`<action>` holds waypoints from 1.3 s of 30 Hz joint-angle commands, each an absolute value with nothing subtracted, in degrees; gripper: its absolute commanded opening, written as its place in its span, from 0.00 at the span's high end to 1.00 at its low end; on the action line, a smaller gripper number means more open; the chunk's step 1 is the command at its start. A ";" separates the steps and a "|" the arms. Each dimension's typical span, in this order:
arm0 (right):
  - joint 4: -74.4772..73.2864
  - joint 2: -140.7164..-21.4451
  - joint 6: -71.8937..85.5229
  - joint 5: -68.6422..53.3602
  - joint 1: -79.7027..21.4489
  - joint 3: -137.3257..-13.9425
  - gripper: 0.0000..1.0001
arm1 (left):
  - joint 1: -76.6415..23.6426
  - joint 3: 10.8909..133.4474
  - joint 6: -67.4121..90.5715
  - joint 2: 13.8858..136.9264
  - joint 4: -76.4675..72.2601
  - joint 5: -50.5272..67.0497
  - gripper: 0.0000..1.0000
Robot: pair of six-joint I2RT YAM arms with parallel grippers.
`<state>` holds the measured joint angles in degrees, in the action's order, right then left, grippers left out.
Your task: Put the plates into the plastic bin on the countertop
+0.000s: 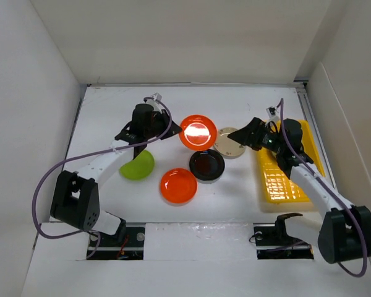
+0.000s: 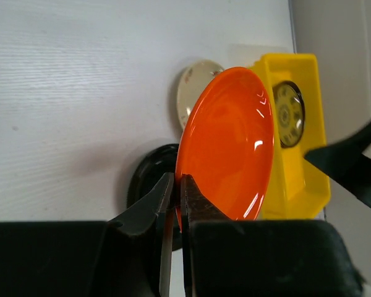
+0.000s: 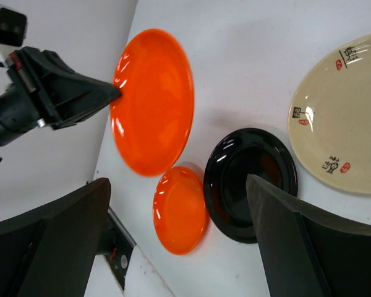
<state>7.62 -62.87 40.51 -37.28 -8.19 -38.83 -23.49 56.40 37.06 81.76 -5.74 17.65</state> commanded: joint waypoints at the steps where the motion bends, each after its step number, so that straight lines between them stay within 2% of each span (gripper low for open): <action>1: 18.45 -66.43 39.64 -37.44 -10.01 -41.40 0.04 | -23.38 56.07 36.39 77.70 -12.21 27.94 1.00; 4: 23.09 -70.83 41.65 -37.44 -12.47 -41.40 0.05 | -23.90 56.07 36.39 76.30 -12.74 30.41 1.00; 7: 27.23 -75.31 43.51 -37.97 -15.45 -42.09 0.14 | -25.04 56.07 35.77 76.29 -12.74 30.94 1.00; 10: 28.38 -78.74 44.91 -37.35 -16.79 -43.68 0.38 | -25.75 56.07 35.77 76.82 -12.74 31.46 1.00; 11: 29.17 -78.75 45.78 -37.35 -17.40 -43.68 0.50 | -25.75 56.07 35.77 77.51 -12.74 31.46 1.00; 12: 29.18 -78.75 46.31 -36.57 -17.40 -43.68 0.80 | -26.27 56.07 35.77 78.30 -12.74 31.46 1.00; 14: 29.18 -77.26 47.11 -33.68 -16.62 -43.07 0.98 | -26.28 56.60 35.24 78.92 -12.13 29.89 1.00; 15: 29.18 -76.56 47.98 -32.97 -16.00 -42.11 1.00 | -26.28 56.60 35.24 79.45 -11.43 29.36 0.98; 16: 29.18 -75.07 49.55 -32.26 -15.04 -41.49 1.00 | -26.28 56.60 35.24 79.45 -11.43 27.62 0.83; 17: 29.18 -74.19 50.44 -31.21 -12.68 -40.70 1.00 | -26.28 57.21 35.24 79.45 -11.43 26.21 0.39; 18: 27.44 -73.05 51.41 -29.72 -11.26 -39.13 1.00 | -26.28 57.22 35.24 79.98 -10.90 24.02 0.08; 19: 23.59 -69.73 53.77 -26.66 -9.68 -39.11 1.00 | -26.28 57.22 36.03 79.98 -10.29 21.82 0.00; 21: 9.06 -65.67 55.19 -13.36 -4.17 -38.32 1.00 | -26.28 58.96 36.04 81.12 -10.28 16.72 0.00; 24: 1.43 -56.10 57.13 -3.29 2.79 -32.97 1.00 | -26.28 62.56 35.43 84.89 -9.76 14.24 0.00; 28: -9.89 -46.60 57.66 2.00 16.05 -28.40 1.00 | -27.59 70.80 33.41 94.20 -8.88 12.92 0.00; 31: -14.32 -43.42 57.13 5.18 20.20 -28.39 1.00 | -27.60 76.70 32.87 102.02 -8.88 14.67 0.00; 36: -13.27 -45.26 55.37 2.90 24.87 -26.98 1.00 | -30.31 86.56 28.66 112.65 -4.33 15.91 0.00; 38: -12.49 -47.54 54.58 2.12 24.87 -27.51 0.96 | -30.32 90.76 27.34 115.21 -2.82 17.48 0.00; 39: -11.18 -48.85 54.06 1.59 24.87 -27.51 0.78 | -30.32 93.05 26.55 117.49 -1.68 18.10 0.00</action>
